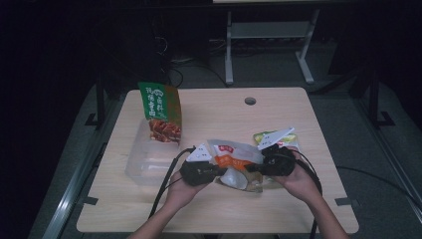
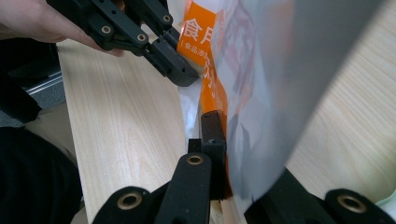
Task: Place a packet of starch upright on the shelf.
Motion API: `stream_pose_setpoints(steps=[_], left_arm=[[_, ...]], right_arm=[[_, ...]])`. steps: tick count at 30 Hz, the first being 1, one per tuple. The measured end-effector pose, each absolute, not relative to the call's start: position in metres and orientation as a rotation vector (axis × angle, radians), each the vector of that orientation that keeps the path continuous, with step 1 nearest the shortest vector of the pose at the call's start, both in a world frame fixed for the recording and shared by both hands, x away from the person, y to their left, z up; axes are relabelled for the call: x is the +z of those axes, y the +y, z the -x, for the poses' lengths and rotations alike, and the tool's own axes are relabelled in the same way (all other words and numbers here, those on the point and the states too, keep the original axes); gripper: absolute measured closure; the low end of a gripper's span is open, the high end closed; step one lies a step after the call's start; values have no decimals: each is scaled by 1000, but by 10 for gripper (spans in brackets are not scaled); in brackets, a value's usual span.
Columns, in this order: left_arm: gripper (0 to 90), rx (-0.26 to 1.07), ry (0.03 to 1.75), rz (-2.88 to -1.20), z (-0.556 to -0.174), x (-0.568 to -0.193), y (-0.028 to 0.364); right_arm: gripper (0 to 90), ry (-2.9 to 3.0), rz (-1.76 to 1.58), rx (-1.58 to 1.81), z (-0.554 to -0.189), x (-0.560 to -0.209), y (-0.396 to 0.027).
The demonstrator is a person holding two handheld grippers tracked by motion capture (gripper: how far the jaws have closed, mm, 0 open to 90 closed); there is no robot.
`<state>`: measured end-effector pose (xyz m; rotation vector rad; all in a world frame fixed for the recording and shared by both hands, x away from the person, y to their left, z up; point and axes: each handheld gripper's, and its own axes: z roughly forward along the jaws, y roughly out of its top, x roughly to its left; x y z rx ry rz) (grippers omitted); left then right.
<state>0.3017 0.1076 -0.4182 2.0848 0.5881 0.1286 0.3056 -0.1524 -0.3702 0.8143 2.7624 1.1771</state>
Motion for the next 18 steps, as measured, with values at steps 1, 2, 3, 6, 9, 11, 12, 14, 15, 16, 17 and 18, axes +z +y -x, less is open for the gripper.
stream_pose_setpoints(steps=[1,2,3,6,9,11,12,14,15,16,17,18], left_arm=[[775,131,589,-2086,-301,-418,109],[762,133,588,-2088,-300,-417,109],[747,136,585,-2090,-300,-417,110],[701,132,586,-2092,-297,-416,113],[647,132,588,-2087,-293,-415,116],[617,147,587,-2093,-290,-415,119],[606,145,590,-2093,-289,-415,120],[586,142,592,-2090,-287,-415,123],[579,144,594,-2086,-286,-415,124],[575,147,597,-2082,-284,-414,125],[563,146,600,-2082,-282,-415,127],[553,142,598,-2085,-281,-415,128]], right_arm=[[898,2761,-813,1181,-306,-370,-153],[899,2759,-814,1183,-305,-370,-153],[899,2758,-812,1184,-305,-369,-153],[900,2754,-802,1203,-305,-368,-153],[900,2744,-806,1210,-305,-366,-153],[900,2738,-803,1209,-306,-364,-154],[900,2735,-815,1204,-306,-363,-154],[900,2732,-819,1196,-307,-360,-153],[900,2729,-810,1198,-308,-359,-153],[900,2727,-822,1192,-308,-358,-153],[900,2722,-806,1188,-309,-357,-152],[900,2718,-815,1182,-309,-355,-152]])
